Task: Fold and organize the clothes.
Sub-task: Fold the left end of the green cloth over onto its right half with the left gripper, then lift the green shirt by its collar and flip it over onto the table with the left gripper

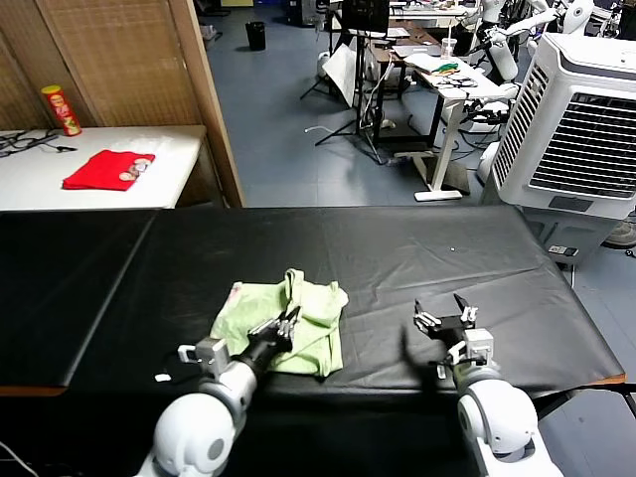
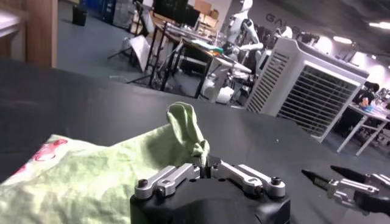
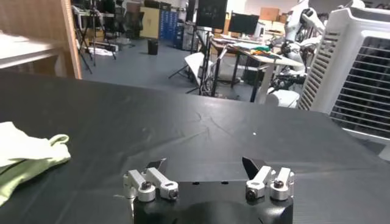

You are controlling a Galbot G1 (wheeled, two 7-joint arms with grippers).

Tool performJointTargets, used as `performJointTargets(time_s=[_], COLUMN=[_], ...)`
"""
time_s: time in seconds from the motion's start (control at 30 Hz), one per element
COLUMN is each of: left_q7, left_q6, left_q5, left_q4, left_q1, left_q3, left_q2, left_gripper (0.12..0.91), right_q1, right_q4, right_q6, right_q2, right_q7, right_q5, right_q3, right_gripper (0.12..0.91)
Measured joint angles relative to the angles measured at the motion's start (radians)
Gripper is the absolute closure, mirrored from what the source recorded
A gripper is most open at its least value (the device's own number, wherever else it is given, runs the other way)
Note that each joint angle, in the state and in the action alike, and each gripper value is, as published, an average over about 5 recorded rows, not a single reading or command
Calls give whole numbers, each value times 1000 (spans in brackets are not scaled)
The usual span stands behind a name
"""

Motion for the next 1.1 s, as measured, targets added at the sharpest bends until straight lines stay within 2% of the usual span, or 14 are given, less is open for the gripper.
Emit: performJointTargets(time_s=[0.27,0.33,0.43,0.5,0.6,0.7,0.8,0.93,1.1], left_q7=[3,8,11,12,16,30,53,78,91], left_q6=[-17,-20,-21,-22,-30,-52,-83,-114,-127], left_q5=[36,39,22,-4,-62,-93,-61,5,30], left_q4=[28,29,24,18,7,-9,-16,-7,20], left_q1=[-6,0,10,16,24,34,47,75,100], left_q3=[6,7,9,7,-4,-28,-62,-124,-211], left_q2=[-52,-60,-73,-81,-94,-96,-78,-26,33], left_gripper=[859,833,711,594,427,292,240,233,232], right_q1=[-5,-4,-1,3,13,29,58,118,168], right_q4=[2,3,7,14,27,35,25,-16,-97], right_q6=[7,9,11,6,-6,-10,-6,17,50], right_q2=[-6,-6,-9,-11,-19,-30,-35,-27,-13], right_q7=[-13,-18,-29,-37,-56,-89,-122,-152,-153], right_q5=[0,1,10,31,90,150,167,111,-42], right_q3=[-6,-11,-21,-29,-45,-72,-116,-199,-302], right_gripper=[227,227,227,227,227,227,227,227,227])
